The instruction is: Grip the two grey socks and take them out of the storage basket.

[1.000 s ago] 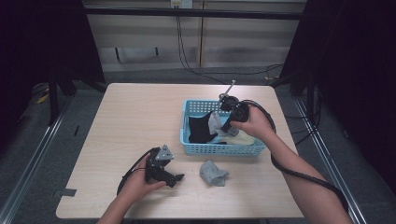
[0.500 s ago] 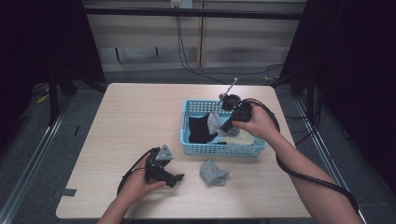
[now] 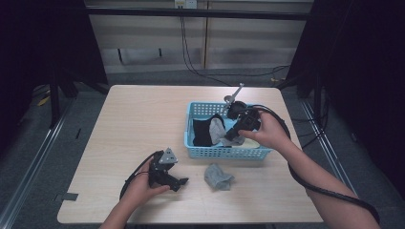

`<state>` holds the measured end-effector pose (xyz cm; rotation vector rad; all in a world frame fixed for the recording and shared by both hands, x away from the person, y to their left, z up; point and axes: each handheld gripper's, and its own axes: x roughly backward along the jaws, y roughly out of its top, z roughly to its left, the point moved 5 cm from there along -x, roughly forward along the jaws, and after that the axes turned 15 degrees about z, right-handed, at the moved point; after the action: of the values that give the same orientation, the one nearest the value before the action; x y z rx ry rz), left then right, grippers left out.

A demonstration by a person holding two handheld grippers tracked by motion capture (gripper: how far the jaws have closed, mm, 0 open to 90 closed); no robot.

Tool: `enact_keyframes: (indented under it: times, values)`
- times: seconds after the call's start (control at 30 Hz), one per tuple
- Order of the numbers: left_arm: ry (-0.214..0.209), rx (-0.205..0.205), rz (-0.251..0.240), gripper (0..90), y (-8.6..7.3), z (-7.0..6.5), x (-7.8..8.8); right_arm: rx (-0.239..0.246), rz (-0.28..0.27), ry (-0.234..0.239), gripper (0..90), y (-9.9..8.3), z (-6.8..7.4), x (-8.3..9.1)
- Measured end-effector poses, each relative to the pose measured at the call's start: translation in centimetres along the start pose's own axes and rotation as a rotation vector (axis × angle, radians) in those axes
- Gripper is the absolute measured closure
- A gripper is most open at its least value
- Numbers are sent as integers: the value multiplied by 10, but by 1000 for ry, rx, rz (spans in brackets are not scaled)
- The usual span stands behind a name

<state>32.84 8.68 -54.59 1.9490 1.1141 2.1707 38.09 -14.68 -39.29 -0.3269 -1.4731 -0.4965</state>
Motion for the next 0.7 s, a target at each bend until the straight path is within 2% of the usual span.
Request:
enact_keyframes:
  times: [0.37, 0.47, 0.7]
  values:
    - [0, -6, 9, 23, -1, 0, 0, 55, -19, 13, 879, -5, 25, 2]
    - [1, -9, 9, 23, -1, 0, 0, 73, -34, 31, 878, -8, 35, -1]
    - [1, -9, 10, 23, -1, 0, 0, 104, -38, 38, 878, -15, 48, -11]
